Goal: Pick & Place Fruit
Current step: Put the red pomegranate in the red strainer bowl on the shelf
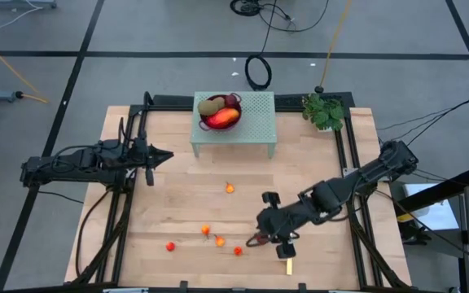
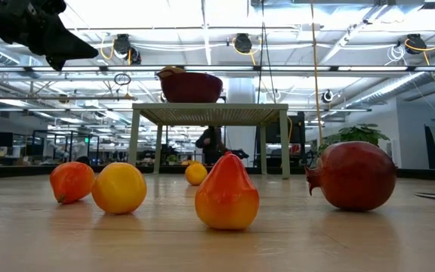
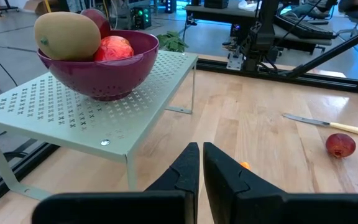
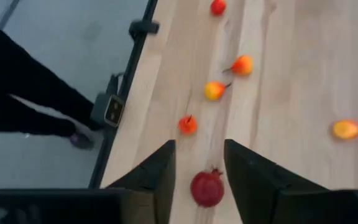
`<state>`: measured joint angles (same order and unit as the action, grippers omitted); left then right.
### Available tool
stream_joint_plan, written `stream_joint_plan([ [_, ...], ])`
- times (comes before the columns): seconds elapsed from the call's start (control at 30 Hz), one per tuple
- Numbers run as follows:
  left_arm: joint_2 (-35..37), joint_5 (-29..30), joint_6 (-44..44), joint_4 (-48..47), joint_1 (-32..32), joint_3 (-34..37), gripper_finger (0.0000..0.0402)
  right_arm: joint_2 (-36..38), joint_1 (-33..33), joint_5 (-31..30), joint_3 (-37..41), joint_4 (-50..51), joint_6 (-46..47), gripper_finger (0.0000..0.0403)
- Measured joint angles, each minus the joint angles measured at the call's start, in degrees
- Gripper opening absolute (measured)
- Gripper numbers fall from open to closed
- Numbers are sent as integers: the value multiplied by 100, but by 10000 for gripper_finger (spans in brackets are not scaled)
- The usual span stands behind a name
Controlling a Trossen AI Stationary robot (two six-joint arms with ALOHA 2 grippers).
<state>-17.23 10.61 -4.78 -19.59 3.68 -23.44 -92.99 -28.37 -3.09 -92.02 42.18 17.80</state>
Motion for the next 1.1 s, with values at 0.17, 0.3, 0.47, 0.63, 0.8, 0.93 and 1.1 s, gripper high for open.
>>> stream_joint_plan([
  [0.17, 0, -1, -20, 0, -1, 0, 21, -2, -105, 53, 540, -470, 173, 185],
  [0.3, 0, -2, -20, 0, 0, 0, 21, -4, -51, 445, 926, -842, 163, 228],
  [0.47, 2, -2, -20, 0, -1, 0, 21, -4, 35, 814, 1402, -1361, 162, 260],
  [0.63, 2, -2, -20, -4, 0, 0, 21, -4, 58, 585, 1610, -1447, 467, 264],
  [0.8, 2, -2, 2, -37, -1, 0, 21, -157, 75, 436, 1643, -1463, 611, 262],
  [0.93, 2, -2, 8, -39, 0, 0, 21, -467, 94, 455, 1659, -1421, 584, 266],
  [1.1, 2, -2, 24, -70, 0, 0, 21, -856, 94, 323, 1656, -1399, 394, 267],
])
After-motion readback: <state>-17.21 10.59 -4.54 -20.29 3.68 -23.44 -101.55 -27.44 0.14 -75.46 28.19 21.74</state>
